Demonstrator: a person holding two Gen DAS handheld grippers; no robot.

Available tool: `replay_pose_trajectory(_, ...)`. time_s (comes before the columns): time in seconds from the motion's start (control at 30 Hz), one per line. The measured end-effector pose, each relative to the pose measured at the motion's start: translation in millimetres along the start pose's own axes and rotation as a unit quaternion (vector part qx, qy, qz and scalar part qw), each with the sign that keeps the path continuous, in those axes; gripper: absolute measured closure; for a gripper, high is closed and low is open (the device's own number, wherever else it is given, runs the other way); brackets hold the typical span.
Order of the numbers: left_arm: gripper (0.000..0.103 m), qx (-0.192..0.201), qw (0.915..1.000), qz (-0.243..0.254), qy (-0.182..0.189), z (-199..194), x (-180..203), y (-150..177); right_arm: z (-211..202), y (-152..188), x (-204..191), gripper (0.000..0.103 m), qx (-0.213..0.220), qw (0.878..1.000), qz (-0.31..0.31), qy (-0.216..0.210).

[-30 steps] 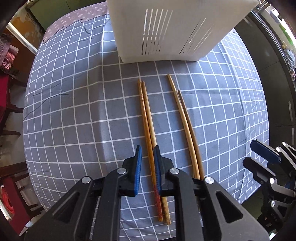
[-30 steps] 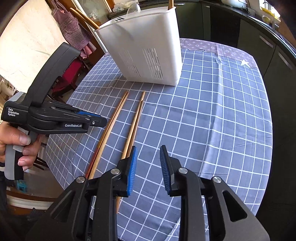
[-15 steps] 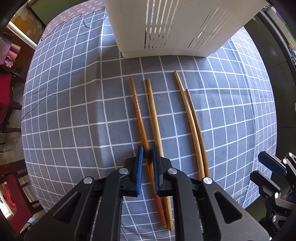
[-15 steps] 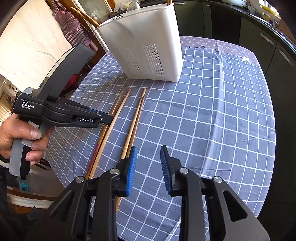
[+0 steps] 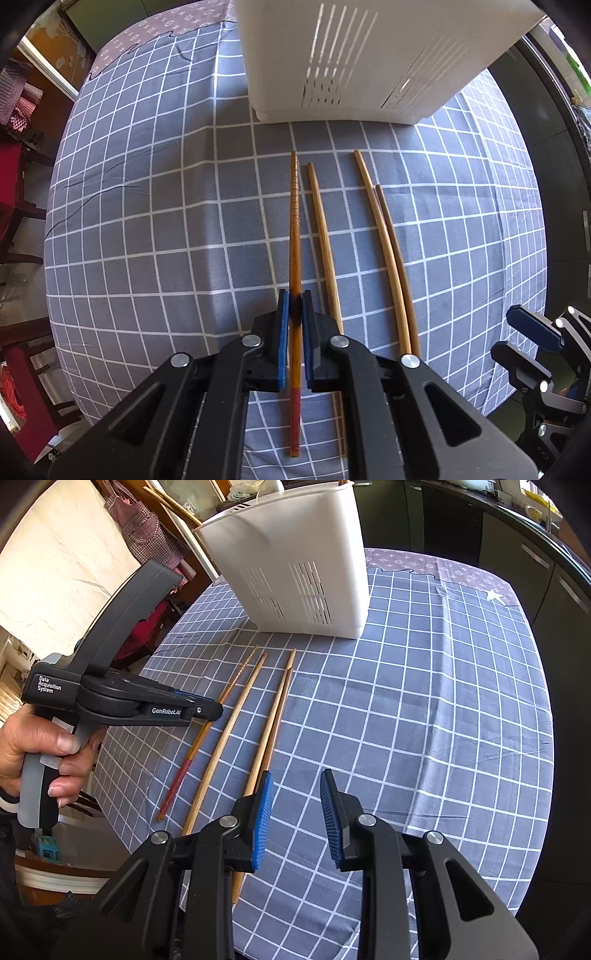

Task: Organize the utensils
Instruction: 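Lift the chopstick upright with the left tool while the right tool grasps and lifts another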

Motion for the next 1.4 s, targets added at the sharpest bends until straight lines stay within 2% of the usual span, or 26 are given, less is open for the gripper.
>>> replay_pose_trajectory(0.2,0.096,0.054,0.9982,0.014,0.023,-46.1,-10.8,8.8,-4.6,-3.4,-1.2,0.076,0.002,1.0,0.0,0.004)
replay_pose_trajectory(0.27,0.096,0.074,0.9966,0.022,0.029,-63.8,-13.6,15.6,-5.6,-4.5,-2.5,0.073,0.002,1.0,-0.003,0.005)
replay_pose_trajectory(0.4,0.096,0.108,0.9928,0.034,0.038,-95.3,-19.4,30.6,-2.9,-7.5,-7.3,0.073,-0.004,1.0,-0.01,0.007)
replay_pose_trajectory(0.63,0.096,0.152,0.9862,0.048,0.045,-129.2,-20.6,54.7,14.2,-19.2,-6.6,0.073,-0.035,0.999,-0.007,0.012)
replay_pose_trajectory(0.83,0.096,0.159,0.9844,0.058,0.049,-134.8,-23.2,66.8,43.6,-34.4,-8.2,0.088,-0.098,0.995,-0.009,0.013)
replay_pose_trajectory(1.0,0.096,0.161,0.983,0.07,0.052,-135.3,-21.2,73.6,67.9,-43.0,-8.3,0.088,-0.146,0.989,-0.005,0.022)
replay_pose_trajectory(1.1,0.096,0.163,0.9821,0.076,0.055,-135.1,-20.6,75.9,75.3,-47.3,-11.2,0.09,-0.155,0.988,-0.003,0.018)
replay_pose_trajectory(1.4,0.096,0.163,0.9814,0.082,0.06,-132.9,-23.1,77.1,91.1,-53.0,-21.0,0.092,-0.17,0.984,-0.015,0.044)
Point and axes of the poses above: each gripper's, at about its wrist camera, not at the fingertips, and z roughly the way its jaws point, x to its right, y to its underside, the point moved 3 cm from there along z, roughly the way its jaws point, and after that the axes turned 8 degrees about -z, right-handed, at the moved point
